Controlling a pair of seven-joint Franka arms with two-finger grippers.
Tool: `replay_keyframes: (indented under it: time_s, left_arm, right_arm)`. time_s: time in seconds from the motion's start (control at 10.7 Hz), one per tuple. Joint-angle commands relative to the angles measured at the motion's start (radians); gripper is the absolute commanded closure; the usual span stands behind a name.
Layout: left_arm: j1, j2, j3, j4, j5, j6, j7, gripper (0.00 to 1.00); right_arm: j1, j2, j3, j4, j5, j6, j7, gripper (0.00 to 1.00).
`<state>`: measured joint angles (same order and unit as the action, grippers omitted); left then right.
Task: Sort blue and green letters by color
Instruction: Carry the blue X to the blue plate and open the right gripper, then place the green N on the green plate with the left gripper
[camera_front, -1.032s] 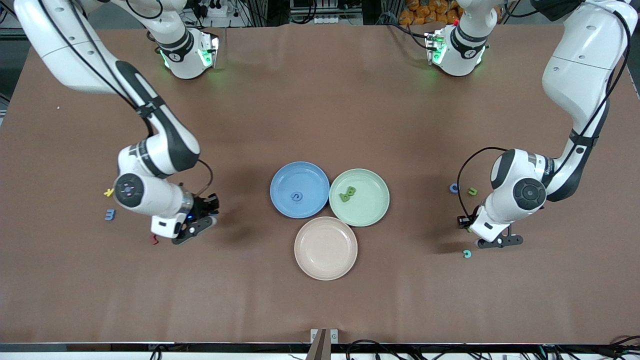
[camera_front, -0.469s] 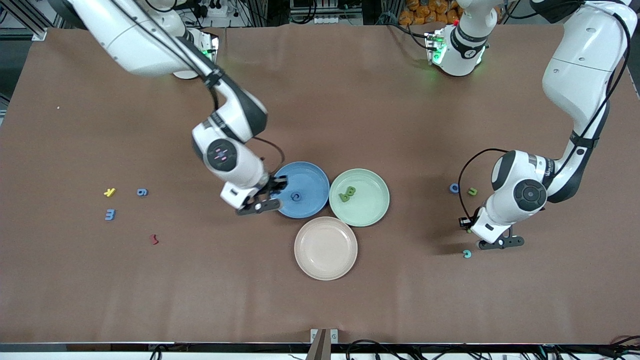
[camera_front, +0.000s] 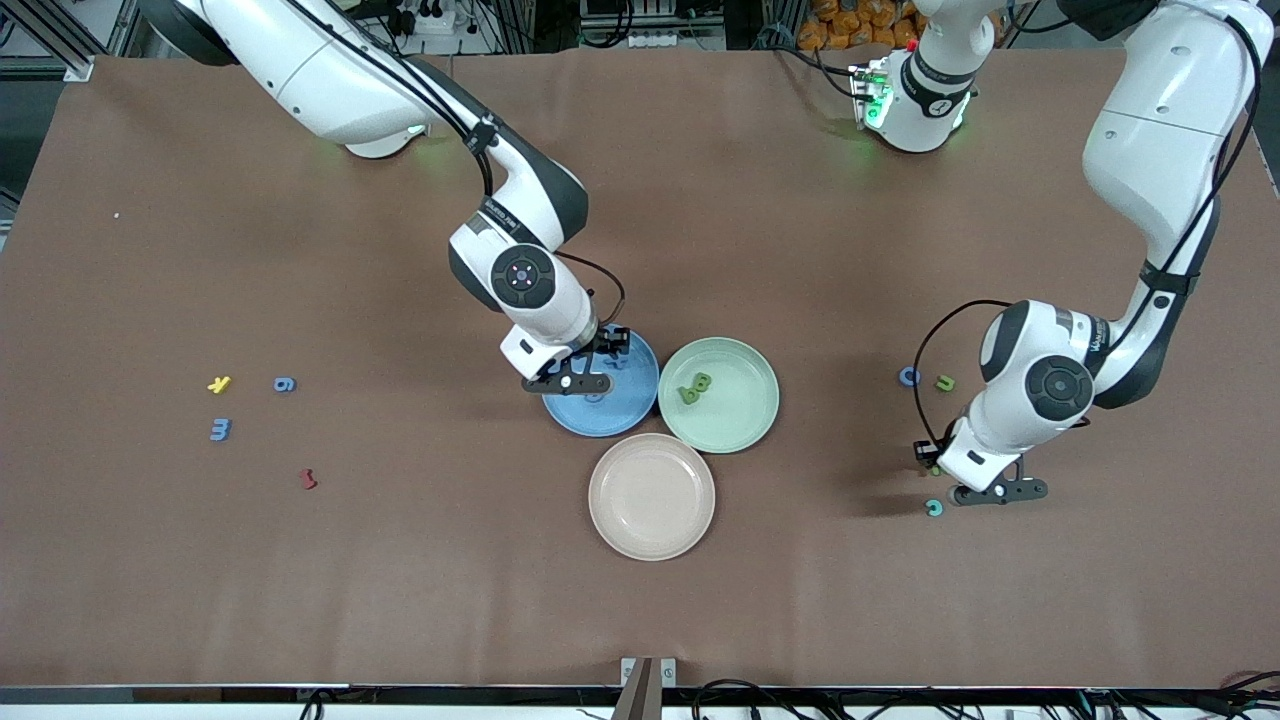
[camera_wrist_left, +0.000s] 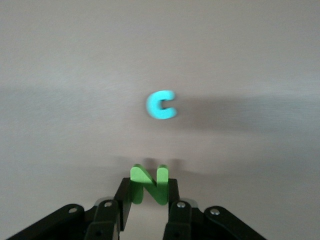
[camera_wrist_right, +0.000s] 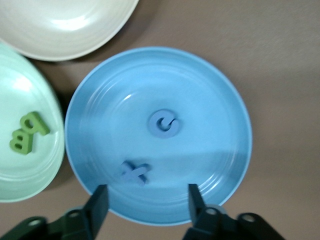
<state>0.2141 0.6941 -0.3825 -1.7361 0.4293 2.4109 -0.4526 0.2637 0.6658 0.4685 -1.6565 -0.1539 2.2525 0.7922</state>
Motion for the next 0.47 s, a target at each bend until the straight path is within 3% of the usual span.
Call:
replay_keyframes:
  time_s: [0.0, 0.38]
  left_arm:
    - [-0.106, -0.077, -0.033, -0.013, 0.012, -0.032, -0.134, 1.00]
    - [-0.325, -0.074, -0.078, 0.001, 0.019, -0.032, -0.523, 1.00]
  right_arm:
    - [-0.041, 0.002, -0.023, 0.026, -0.006, -0.019, -0.016, 0.00]
    - [-0.228, -0.032, -0.036, -0.020, -0.016, -0.095, -0.296, 0.00]
